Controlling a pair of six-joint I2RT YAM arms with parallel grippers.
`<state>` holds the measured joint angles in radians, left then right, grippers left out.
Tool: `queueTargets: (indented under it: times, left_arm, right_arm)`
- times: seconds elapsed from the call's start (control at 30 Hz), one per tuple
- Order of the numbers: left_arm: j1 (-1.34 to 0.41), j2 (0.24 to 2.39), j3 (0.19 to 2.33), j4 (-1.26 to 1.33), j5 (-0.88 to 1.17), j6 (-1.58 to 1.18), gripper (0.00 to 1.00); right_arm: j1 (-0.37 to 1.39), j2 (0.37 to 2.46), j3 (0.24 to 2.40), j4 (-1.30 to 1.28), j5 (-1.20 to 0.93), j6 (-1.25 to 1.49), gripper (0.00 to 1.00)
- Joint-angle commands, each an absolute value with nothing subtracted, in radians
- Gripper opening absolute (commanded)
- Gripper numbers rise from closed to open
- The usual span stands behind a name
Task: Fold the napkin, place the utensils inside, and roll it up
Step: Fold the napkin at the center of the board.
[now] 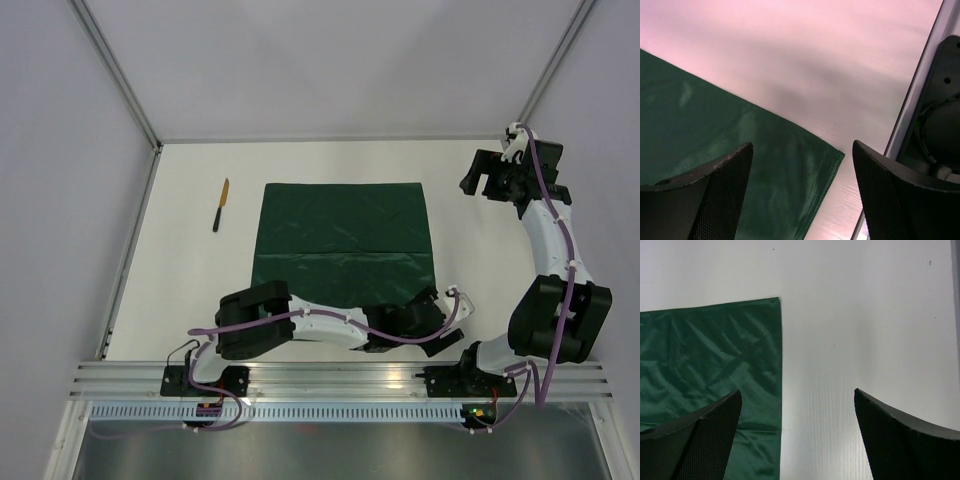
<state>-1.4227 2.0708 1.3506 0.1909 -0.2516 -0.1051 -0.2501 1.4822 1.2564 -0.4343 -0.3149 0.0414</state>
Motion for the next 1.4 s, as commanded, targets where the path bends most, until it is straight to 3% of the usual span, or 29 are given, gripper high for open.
queueTargets:
  times: [0.0,0.37,0.67,1.37]
  left_arm:
    - [-1.440,2.101,1.387,0.216,-0.235,-0.071,0.83]
    - [-1.476,2.166,1.393,0.225,-0.261,-0.026,0.77]
    - [-1.477,2.187,1.387,0.221,-0.278,-0.028,0.65]
    - [-1.465,2.200,1.399,0.222,-0.281,-0.028,0.17]
  right_arm:
    - [-0.258,1.463,1.255,-0.454,-0.317,0.080,0.98]
    - [-0.261,1.465,1.252,-0.454,-0.322,0.083,0.98]
    - [-0.261,1.466,1.252,-0.456,-0.331,0.086,0.98]
    - [-0.262,1.470,1.252,-0.465,-0.357,0.086,0.96]
